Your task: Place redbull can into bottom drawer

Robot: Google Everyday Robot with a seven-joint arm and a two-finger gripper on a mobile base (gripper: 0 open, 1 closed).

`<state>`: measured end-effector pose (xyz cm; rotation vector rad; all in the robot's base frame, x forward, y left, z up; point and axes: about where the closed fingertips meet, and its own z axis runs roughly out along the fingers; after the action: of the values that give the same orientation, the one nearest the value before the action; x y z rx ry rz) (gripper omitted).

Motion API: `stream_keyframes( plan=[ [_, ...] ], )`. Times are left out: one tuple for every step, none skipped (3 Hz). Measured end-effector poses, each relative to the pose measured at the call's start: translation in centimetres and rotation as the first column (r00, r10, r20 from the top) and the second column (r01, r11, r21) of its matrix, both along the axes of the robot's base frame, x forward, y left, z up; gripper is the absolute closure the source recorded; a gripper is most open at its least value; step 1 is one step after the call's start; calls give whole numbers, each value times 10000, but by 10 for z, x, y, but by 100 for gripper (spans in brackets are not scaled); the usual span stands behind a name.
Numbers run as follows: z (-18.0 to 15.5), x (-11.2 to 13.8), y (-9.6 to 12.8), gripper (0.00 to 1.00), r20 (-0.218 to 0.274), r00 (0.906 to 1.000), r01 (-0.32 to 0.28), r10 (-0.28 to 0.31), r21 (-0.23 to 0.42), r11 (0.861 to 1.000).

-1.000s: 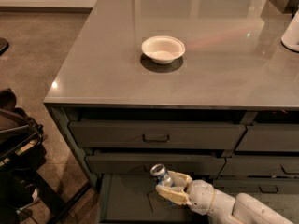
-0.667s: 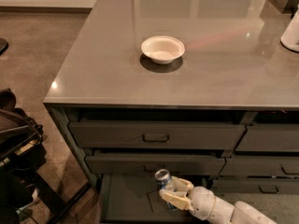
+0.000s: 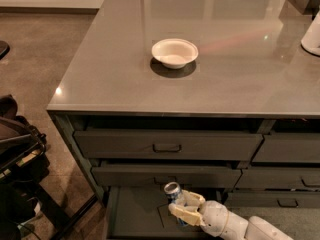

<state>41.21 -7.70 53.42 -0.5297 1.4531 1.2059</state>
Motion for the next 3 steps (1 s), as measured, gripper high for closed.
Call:
stream_keyframes(
  plan=[
    [-29, 8, -1, 100, -612, 9976, 308, -328, -320, 9990],
    [-72, 20, -5, 100, -1300, 9905, 371, -449, -618, 9974],
    [-116, 29, -11, 100, -2006, 9770, 552, -724, -900, 9944]
  ],
)
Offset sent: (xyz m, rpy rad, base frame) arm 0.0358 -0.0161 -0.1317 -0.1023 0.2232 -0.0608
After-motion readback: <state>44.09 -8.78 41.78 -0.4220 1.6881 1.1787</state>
